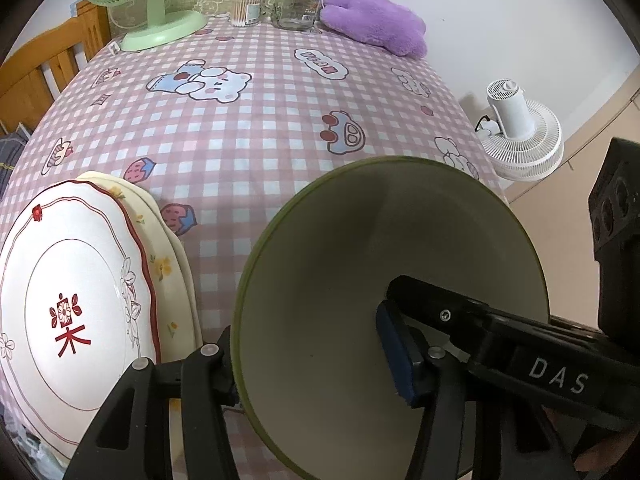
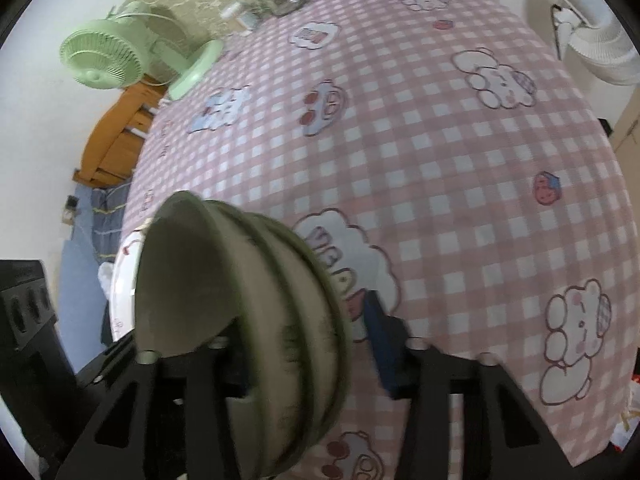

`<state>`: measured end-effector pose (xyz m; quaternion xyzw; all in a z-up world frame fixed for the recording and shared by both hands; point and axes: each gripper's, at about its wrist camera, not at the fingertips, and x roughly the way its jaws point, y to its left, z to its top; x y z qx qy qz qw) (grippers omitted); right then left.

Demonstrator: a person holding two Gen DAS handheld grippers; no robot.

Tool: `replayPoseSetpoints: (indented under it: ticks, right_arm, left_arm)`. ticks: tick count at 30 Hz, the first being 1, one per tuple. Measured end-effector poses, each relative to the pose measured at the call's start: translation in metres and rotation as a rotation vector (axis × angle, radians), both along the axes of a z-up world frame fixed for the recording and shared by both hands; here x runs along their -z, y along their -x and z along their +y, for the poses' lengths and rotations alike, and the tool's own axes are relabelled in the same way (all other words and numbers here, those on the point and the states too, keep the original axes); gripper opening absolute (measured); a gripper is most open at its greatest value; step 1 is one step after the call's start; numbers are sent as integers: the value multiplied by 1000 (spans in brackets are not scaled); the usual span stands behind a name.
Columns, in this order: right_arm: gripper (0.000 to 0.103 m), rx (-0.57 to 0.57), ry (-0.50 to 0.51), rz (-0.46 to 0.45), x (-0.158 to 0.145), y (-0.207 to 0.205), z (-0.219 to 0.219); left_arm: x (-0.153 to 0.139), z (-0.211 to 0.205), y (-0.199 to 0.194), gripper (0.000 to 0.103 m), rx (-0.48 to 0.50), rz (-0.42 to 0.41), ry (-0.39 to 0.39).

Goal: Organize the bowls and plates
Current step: 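Lift the bowl stack with both grippers, tilting it on its side, then carry the bowl stack with both grippers over the plate stack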

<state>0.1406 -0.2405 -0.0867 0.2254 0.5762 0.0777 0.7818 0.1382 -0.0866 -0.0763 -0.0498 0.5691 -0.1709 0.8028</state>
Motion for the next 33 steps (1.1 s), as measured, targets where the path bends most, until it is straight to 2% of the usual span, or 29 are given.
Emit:
replayPoseSetpoints:
  ticks: [6, 16, 27, 33]
  right_arm:
    - [41, -23, 33, 7, -4, -1, 3]
    - [41, -33, 35, 55, -7, 4, -6]
    - [42, -22, 39, -21, -52, -2, -8]
    - [42, -26, 51, -58, -69, -4, 4]
  left_arm:
    - [-3, -3, 2, 51, -8, -9, -19]
    - [-8, -10, 7, 51, -10, 19, -20]
    - [-53, -8, -1, 50, -29, -62, -1]
    - [-64, 7, -1, 51, -47, -87, 16]
